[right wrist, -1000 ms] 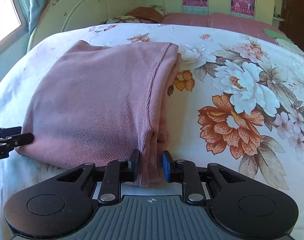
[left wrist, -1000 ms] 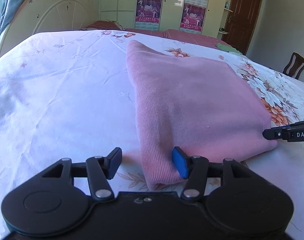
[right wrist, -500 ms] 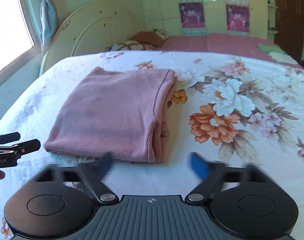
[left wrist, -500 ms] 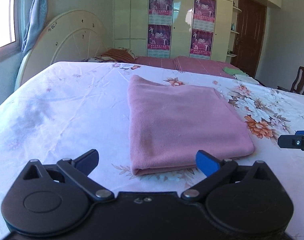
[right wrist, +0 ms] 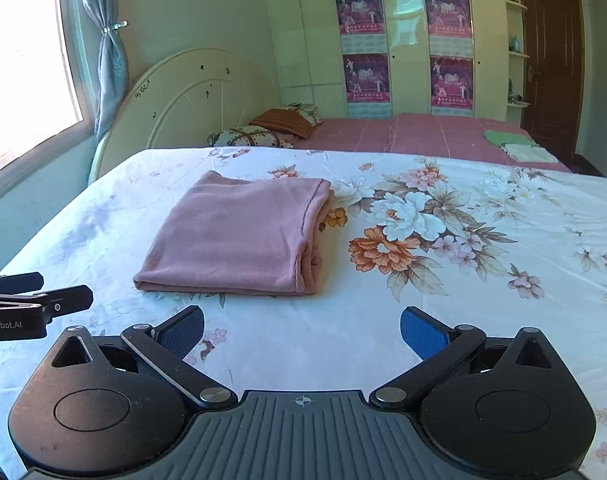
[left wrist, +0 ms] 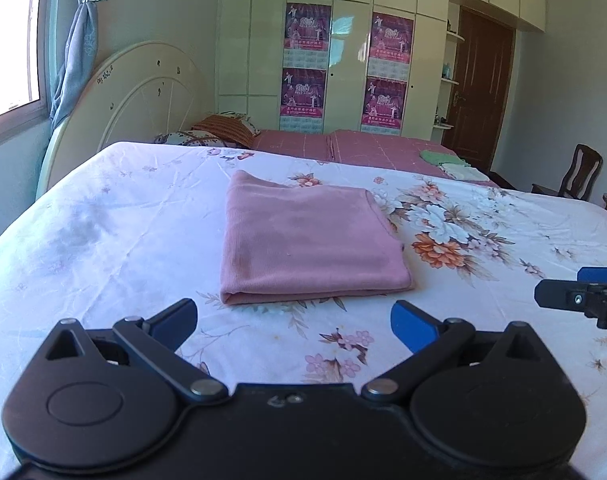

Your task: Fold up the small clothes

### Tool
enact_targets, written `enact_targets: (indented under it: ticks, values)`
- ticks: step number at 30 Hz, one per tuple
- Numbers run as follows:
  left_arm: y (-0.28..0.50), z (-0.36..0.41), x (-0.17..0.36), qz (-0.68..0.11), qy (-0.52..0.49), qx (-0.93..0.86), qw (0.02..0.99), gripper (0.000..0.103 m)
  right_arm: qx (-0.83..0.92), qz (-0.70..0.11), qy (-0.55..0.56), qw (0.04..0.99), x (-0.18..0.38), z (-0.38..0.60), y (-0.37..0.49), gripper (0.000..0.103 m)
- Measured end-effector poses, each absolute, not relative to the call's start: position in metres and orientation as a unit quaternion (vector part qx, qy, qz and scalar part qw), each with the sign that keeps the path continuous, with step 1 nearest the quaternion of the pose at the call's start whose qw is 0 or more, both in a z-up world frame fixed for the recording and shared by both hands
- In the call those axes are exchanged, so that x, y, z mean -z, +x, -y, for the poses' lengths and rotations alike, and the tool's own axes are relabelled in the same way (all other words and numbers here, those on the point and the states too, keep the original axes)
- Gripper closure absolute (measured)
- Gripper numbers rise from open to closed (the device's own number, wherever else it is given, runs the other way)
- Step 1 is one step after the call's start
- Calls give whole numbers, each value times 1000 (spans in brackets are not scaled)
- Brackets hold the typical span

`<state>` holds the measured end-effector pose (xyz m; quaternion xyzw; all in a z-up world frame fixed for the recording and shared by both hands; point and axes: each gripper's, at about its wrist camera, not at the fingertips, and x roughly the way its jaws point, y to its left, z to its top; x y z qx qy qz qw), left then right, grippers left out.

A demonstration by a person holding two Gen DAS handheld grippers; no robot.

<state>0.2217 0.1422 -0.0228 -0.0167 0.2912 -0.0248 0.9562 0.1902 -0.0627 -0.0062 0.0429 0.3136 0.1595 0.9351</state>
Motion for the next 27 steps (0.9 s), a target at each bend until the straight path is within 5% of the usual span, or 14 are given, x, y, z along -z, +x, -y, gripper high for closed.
enact_targets:
  ticks: [12, 27]
  values:
    - [114, -130, -20, -252, -32, 22, 967, 0, -164, -258, 48, 951, -49, 75, 73, 0]
    - [85, -110, -44, -214, -26, 33, 976, 0, -167, -225, 57, 958, -75, 86, 29, 0]
